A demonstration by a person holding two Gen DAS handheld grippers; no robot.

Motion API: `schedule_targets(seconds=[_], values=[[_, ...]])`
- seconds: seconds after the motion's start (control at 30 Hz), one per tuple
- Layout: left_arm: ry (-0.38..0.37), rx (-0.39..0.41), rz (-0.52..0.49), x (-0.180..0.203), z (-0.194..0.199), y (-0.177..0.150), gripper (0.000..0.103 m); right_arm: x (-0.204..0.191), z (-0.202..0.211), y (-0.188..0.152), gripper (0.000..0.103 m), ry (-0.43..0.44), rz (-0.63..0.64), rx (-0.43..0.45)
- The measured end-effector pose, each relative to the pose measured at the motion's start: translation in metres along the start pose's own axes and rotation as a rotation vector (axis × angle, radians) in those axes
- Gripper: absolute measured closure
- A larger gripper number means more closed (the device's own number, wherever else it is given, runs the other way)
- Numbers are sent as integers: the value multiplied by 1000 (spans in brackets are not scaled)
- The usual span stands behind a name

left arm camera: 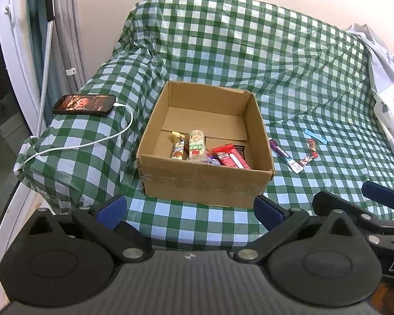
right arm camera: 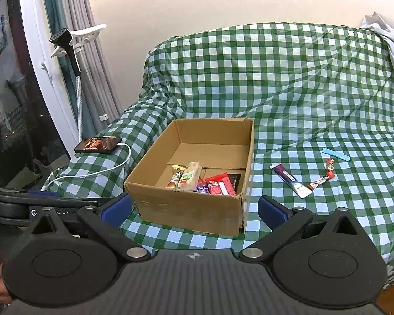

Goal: Organize snacks
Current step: 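Lift both tools away from the box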

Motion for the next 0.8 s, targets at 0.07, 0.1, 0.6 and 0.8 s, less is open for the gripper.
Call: schedule_targets(seconds=[0.07,0.1,0.6,0.8], values=[[1,-5,-1,0,-1,-1,0,0,-1,0,1,0,0,-3],[1,-8,-1,0,-2,-1,0,0,-1,-1,1,-1,-1,-6],[9,-66,-12,1,-26,-2,0,8,-18,-2,1,2,-14,-58],[14,-94,-22,4,-37,-1,0,15,-27,-4,1,3,-32,-80]])
Point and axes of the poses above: each gripper's, at about its wrist camera, not at the fingertips, and z roughly against the way its jaws point, x to its right, y to its top, the point moved 6 cm from there along -z, roughly the way its jaws point, and after that the axes turned 4 degrees about y, right-handed, at the moved point
